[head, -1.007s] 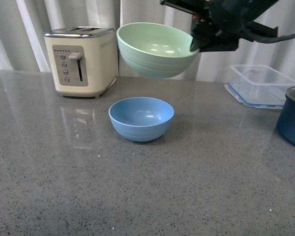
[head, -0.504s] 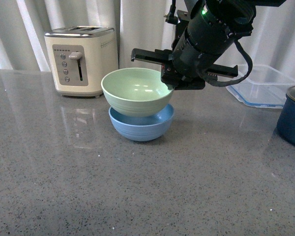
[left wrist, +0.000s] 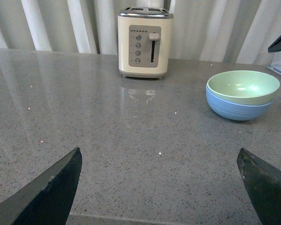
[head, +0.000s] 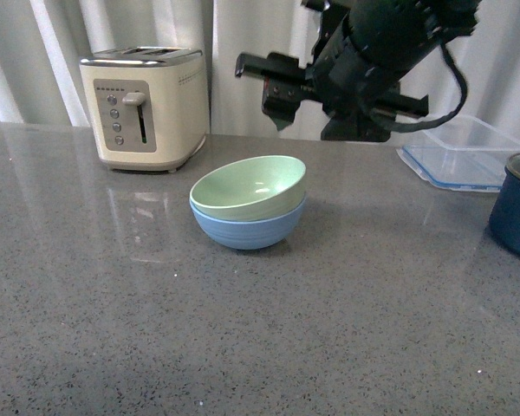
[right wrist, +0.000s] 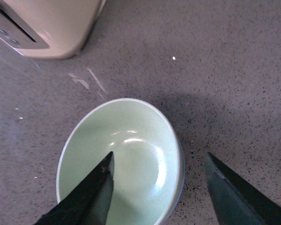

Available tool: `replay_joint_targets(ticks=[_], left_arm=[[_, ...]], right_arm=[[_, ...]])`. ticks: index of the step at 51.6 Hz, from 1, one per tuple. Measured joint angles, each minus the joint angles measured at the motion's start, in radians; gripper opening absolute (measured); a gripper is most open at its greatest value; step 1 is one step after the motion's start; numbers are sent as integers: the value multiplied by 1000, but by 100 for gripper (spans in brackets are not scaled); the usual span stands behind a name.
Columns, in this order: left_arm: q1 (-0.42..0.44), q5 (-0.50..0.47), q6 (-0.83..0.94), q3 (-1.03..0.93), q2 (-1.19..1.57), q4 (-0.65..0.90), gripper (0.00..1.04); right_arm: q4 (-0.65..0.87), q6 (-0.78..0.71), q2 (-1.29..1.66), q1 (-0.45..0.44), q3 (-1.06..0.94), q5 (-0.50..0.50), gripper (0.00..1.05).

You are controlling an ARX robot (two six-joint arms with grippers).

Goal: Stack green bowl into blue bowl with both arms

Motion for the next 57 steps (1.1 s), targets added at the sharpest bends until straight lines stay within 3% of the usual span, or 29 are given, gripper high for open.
replay_joint_targets(ticks=[6,10,11,12,13,15,22,25,41,57], left_arm=[[0,0,0,0,0,0,98],[0,0,0,0,0,0,98],[0,0,0,0,0,0,98],[0,0,0,0,0,0,98],[0,0,0,0,0,0,98],[0,1,0,0,0,0,98],[0,-2,0,0,0,0,98],[0,-2,0,0,0,0,98],[0,0,0,0,0,0,98],[0,0,0,0,0,0,98]], right_arm=[[46,2,-119,-25,-89,-48,77],[53,2,-188,-42,-108,-47,94],[89,-12,-199,-41,-123,-11,95],[217,-50,-218,-42,-179,79,91],[238,-66,-225,-42,-189,93,89],[489,-157,-258,-49,-326,243,80],[815,-281,-352,-87,-608,264,61],[918,-317,-428,-121,-753,237,46],[1035,-347,-632,-214,-1090,151,1],[1053,-347,-850,-295,-1331,76,1]])
